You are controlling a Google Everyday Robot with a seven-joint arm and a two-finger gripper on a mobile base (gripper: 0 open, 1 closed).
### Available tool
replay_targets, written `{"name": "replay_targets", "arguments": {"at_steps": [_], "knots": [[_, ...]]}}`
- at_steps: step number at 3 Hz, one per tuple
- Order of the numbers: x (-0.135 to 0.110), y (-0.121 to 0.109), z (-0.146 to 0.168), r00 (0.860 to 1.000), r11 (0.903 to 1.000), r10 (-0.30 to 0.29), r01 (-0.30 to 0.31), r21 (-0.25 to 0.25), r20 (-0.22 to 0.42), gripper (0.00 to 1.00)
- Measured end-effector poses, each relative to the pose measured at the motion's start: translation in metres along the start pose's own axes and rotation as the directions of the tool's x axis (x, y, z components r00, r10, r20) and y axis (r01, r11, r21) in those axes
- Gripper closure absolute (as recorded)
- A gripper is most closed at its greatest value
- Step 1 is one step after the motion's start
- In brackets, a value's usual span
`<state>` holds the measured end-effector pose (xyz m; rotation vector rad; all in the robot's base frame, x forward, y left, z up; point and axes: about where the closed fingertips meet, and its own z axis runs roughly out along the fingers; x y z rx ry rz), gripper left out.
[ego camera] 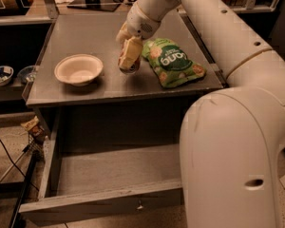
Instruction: Place coke can into top drawer
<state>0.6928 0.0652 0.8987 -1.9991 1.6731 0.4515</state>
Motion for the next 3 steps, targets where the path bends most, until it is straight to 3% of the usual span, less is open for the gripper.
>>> {"name": "replay_targets", "arguments": {"at_steps": [1, 2, 3], "knots": [[-0.005, 0.014, -0.02, 0.999, 0.9998, 0.013, -0.014, 0.012, 0.033, 1.0], [-0.005, 0.014, -0.02, 0.999, 0.9998, 0.013, -0.014, 0.012, 0.033, 1.0], [-0.009, 0.04, -0.026, 0.996, 0.9988, 0.048, -0.048, -0.005, 0.076, 1.0]]}}
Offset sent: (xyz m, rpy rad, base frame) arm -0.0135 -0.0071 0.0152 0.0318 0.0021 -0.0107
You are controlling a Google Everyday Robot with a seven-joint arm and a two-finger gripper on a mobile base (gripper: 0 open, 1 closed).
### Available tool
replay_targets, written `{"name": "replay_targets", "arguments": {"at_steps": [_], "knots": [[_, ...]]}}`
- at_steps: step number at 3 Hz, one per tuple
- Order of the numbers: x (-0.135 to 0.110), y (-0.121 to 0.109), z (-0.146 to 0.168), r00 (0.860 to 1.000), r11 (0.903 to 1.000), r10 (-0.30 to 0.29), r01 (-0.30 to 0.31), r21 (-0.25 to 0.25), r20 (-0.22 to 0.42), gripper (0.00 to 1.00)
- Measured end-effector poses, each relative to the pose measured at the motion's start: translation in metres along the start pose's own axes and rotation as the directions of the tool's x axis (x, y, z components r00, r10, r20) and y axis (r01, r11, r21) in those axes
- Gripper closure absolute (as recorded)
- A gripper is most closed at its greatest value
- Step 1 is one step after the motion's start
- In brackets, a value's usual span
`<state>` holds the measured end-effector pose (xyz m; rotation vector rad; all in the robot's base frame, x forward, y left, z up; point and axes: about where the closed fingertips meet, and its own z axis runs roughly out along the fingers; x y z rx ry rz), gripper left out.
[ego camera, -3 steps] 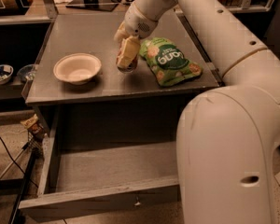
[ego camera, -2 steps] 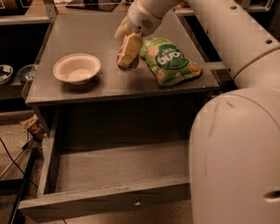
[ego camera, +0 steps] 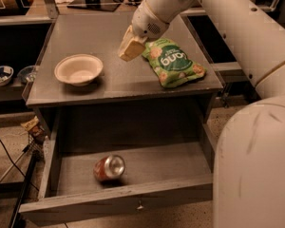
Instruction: Place coke can into top drawer
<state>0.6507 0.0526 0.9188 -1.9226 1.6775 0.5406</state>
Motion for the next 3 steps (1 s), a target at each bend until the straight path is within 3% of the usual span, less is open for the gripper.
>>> {"name": "replay_targets", "arguments": {"at_steps": [1, 3], "knots": [[0.0, 0.0, 0.0, 1.0, 1.0, 0.0, 0.0, 0.0, 0.0, 0.96], [0.0, 0.0, 0.0001, 1.0, 1.0, 0.0, 0.0, 0.0, 0.0, 0.5]]}}
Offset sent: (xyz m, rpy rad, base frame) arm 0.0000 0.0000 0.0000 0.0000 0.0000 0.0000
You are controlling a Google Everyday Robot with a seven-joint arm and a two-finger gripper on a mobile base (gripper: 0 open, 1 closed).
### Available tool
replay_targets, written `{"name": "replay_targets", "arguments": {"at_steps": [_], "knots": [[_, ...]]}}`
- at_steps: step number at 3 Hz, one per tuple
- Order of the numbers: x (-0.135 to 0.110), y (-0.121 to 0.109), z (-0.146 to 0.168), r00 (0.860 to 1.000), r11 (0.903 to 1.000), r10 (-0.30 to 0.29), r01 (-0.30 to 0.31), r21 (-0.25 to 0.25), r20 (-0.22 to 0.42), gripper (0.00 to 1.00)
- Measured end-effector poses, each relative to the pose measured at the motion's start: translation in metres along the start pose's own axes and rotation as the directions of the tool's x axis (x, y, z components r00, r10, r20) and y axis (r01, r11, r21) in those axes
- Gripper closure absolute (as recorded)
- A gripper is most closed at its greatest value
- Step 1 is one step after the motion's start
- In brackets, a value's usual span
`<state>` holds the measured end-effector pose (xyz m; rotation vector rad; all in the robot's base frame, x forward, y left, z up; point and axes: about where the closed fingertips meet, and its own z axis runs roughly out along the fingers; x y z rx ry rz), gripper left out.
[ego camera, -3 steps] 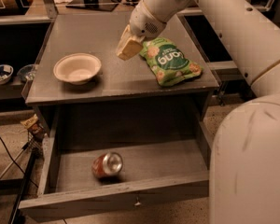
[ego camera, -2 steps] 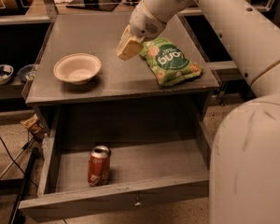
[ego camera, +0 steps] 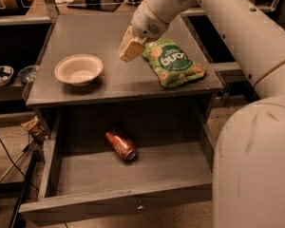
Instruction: Place coke can into top drawer
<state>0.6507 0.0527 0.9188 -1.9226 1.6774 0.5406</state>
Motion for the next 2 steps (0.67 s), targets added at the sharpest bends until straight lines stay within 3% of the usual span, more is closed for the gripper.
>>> {"name": "replay_targets", "arguments": {"at_steps": [2], "knots": [[0.0, 0.0, 0.0001, 1.0, 1.0, 0.0, 0.0, 0.0, 0.0, 0.0]]}}
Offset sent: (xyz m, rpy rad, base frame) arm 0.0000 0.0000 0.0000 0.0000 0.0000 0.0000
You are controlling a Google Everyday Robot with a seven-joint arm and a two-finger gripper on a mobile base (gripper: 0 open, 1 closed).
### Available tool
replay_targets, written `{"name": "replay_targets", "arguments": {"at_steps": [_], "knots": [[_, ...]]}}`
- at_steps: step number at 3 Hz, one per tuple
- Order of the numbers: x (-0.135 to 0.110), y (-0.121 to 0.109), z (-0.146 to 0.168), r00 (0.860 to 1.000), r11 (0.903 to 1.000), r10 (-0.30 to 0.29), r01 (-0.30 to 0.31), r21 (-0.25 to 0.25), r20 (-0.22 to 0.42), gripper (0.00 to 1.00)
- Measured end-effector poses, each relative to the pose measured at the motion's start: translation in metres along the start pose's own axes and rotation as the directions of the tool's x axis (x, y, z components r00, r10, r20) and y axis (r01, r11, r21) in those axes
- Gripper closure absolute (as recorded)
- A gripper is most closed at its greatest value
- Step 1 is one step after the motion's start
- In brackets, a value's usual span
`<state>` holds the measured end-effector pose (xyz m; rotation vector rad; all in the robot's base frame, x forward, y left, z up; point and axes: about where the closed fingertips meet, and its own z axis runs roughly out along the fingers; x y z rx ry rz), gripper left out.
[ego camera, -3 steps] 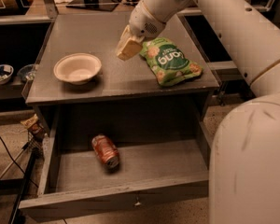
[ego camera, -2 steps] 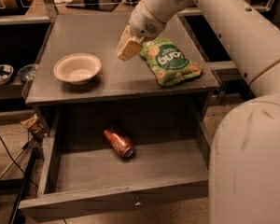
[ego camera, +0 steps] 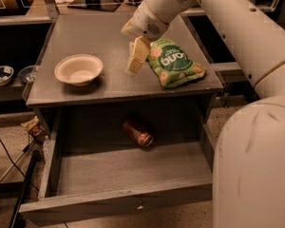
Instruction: Place coke can into top drawer
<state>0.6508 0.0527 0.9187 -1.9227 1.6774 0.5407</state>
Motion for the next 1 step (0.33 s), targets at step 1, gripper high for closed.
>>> {"name": "replay_targets", "arguments": {"at_steps": [1], "knots": [[0.0, 0.0, 0.0, 1.0, 1.0, 0.0, 0.0, 0.0, 0.0, 0.0]]}}
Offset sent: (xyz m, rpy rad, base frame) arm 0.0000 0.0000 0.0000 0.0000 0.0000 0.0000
